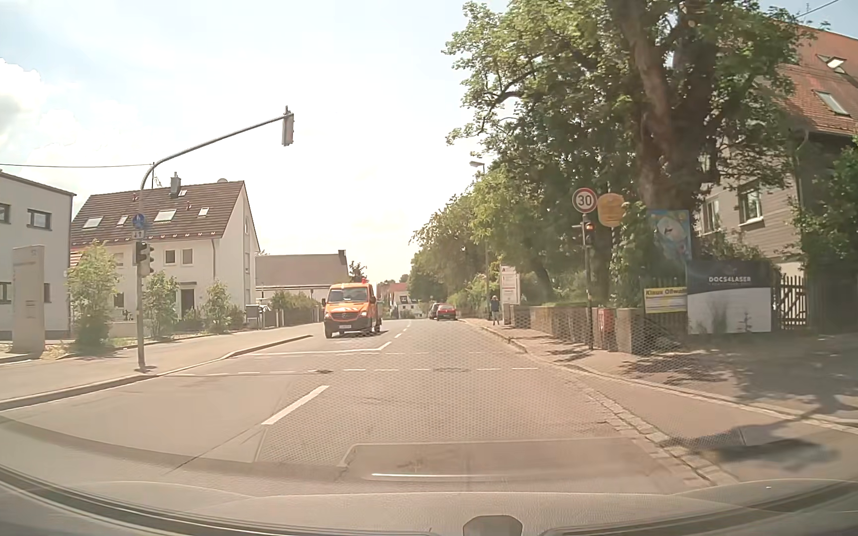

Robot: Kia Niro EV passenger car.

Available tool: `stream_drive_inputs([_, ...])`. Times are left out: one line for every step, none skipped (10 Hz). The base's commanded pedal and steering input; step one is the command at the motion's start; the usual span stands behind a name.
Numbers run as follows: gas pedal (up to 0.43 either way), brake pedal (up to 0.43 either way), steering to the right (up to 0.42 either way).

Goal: Follow the waypoints while adhering to traffic rules and regulations

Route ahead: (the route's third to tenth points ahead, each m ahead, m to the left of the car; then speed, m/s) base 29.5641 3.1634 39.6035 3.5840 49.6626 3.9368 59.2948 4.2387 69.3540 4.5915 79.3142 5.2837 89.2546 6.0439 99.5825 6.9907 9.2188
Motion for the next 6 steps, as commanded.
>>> stream_drive_inputs([0.0,0.0,-0.011])
stream_drive_inputs([0.0,0.0,-0.011])
stream_drive_inputs([0.0,0.0,-0.011])
stream_drive_inputs([0.0,0.0,-0.011])
stream_drive_inputs([0.0,0.0,-0.011])
stream_drive_inputs([0.0,0.0,-0.011])
